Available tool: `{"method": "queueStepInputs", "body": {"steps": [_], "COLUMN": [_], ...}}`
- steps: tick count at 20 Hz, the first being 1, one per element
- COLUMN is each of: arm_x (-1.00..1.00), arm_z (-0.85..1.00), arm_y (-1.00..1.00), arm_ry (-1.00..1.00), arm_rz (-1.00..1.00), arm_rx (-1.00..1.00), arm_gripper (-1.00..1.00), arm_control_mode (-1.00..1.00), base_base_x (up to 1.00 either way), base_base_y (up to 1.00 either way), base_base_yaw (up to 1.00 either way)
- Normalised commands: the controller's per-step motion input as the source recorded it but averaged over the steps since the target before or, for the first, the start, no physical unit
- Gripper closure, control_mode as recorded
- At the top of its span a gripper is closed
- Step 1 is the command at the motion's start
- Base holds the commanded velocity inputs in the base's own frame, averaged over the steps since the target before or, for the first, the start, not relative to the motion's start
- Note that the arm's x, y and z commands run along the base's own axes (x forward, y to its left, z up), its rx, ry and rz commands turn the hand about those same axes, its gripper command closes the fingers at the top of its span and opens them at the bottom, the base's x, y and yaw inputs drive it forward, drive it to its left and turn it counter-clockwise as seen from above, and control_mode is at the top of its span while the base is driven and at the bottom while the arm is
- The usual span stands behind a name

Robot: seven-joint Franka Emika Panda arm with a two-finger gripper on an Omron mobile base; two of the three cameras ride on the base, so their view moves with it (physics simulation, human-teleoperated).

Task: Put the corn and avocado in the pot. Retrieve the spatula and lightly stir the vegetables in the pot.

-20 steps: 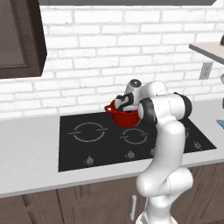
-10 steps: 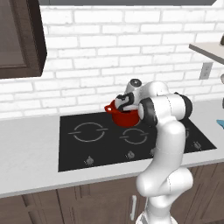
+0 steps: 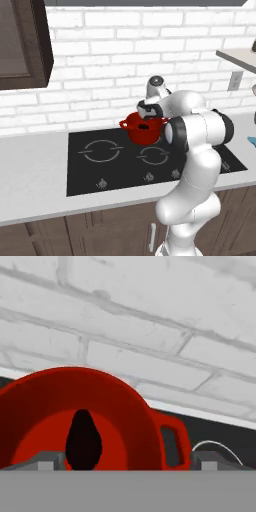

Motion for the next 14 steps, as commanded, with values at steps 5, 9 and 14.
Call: {"method": "queueStepInputs", "body": {"steps": [5,9,14], "arm_x": [-0.65,-0.83,-0.82], "arm_z": [0.5,0.22,0.14], "arm_y": [0.0,-0.03,-0.07], "arm_ry": [-0.07,-0.02,0.0], "arm_rz": [-0.19,-0.27,-0.27], "arm_rx": [-0.03,0.01,0.03], "arm_gripper": [-1.0,-1.0,-1.0], "arm_control_mode": [-1.0,-1.0,-1.0], "base_base_x": [0.0,0.0,0.0], "base_base_y": [0.0,0.0,0.0], "base_base_yaw": [0.0,0.0,0.0]}}
